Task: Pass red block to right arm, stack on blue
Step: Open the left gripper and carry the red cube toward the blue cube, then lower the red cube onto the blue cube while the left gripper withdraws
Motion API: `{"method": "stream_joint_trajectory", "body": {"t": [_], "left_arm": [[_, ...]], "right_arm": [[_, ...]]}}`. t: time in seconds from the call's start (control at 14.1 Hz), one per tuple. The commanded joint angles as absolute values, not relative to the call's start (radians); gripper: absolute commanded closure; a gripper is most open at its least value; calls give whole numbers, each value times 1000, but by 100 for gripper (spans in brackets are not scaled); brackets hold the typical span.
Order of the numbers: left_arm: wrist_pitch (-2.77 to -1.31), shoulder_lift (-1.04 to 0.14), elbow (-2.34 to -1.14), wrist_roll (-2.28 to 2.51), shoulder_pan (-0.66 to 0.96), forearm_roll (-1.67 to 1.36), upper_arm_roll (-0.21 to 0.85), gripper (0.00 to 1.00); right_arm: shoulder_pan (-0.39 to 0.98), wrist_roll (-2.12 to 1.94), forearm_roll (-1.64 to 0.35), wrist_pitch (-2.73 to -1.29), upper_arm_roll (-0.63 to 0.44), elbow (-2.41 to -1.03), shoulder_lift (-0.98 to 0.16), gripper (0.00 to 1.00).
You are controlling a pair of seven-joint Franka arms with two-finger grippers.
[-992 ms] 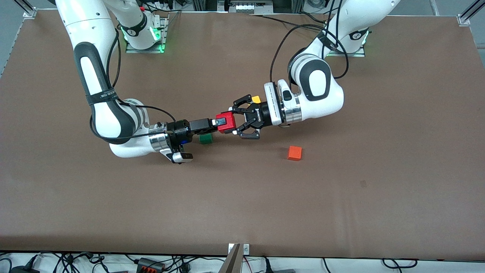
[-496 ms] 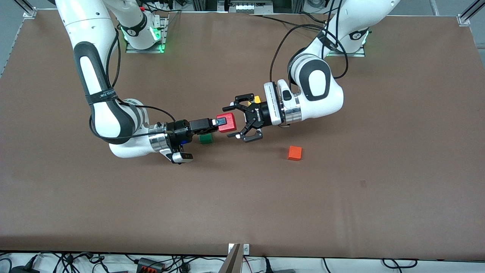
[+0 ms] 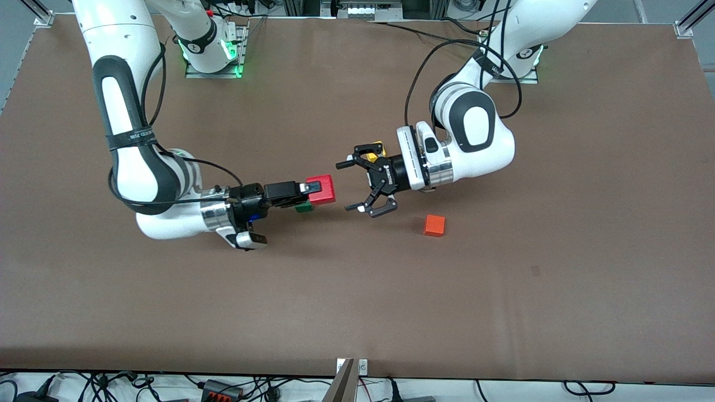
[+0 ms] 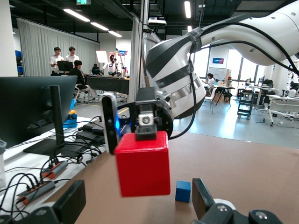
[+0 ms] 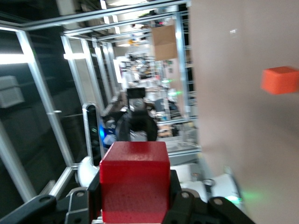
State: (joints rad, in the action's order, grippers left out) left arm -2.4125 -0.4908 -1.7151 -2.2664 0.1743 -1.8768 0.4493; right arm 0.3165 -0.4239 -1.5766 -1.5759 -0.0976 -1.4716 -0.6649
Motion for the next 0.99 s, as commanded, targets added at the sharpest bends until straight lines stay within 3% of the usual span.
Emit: {"method": "stream_joint_trajectory", "body": {"t": [0.0, 0.28, 0.57, 0.92], "left_arm": [[-2405, -474, -1721, -2315, 160, -1869, 457, 0], [-2223, -483, -1741, -2234, 46, -1688, 454, 0], [-2056, -480, -1704, -1920, -69, -1314, 448, 0], [-2002, -482, -1703, -1605, -120, -995, 446, 0]], "right_arm": [[295, -315, -1407, -1545, -120, -1359, -666, 100], [258, -264, -1110, -1539, -135, -1313, -664, 100], [241, -259, -670, -1540, -144, -1313, -661, 100], [249, -221, -220, -1606, -149, -1337, -654, 100]]}}
